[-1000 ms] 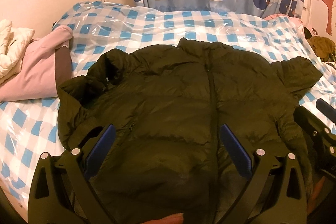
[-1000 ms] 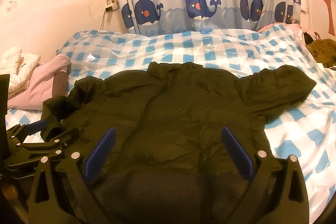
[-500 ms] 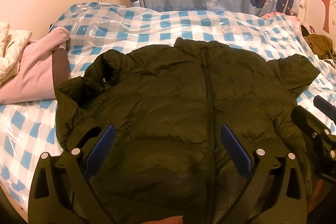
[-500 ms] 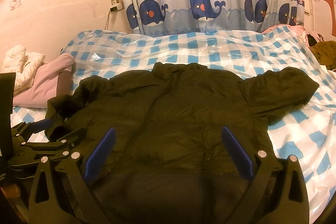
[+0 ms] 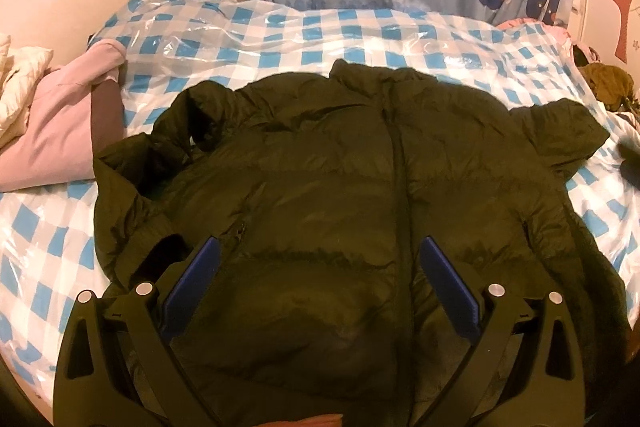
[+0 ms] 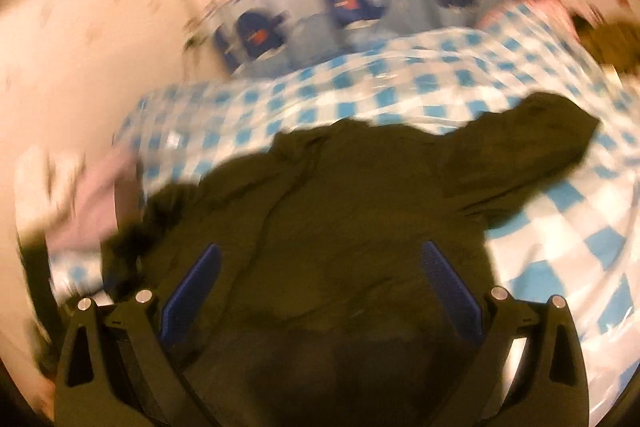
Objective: Fold large clothes
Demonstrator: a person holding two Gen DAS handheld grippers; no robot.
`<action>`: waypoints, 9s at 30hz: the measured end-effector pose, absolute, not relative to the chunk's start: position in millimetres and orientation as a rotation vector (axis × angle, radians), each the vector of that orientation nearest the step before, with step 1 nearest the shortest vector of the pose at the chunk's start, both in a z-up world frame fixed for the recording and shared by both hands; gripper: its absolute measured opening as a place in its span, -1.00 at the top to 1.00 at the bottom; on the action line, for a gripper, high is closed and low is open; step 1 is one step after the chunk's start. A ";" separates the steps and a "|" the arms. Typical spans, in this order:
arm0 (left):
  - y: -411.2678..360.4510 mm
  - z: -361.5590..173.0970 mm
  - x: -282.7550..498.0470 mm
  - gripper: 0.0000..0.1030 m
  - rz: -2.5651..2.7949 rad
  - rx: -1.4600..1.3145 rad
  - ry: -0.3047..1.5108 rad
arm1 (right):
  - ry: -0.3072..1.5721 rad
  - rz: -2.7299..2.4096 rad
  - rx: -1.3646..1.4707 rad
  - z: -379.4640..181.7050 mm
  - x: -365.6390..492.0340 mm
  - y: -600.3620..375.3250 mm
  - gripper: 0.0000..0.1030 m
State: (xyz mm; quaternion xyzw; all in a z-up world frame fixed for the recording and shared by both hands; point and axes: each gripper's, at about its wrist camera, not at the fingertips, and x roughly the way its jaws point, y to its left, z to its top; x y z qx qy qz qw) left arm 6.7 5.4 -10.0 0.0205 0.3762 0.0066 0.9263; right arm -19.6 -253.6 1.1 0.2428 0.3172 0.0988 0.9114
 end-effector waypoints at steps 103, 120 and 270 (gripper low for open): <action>128.6 -9.9 103.1 -0.86 0.204 -0.163 0.789 | 0.519 0.709 0.750 12.7 243.9 -117.7 0.91; 113.6 23.1 104.3 -0.86 0.126 -0.155 0.689 | 0.703 0.766 0.848 -39.6 212.2 -173.5 -0.71; 302.5 -106.2 7.5 -0.86 -0.304 -1.327 0.744 | 1.153 1.357 1.091 -99.6 94.9 100.3 0.48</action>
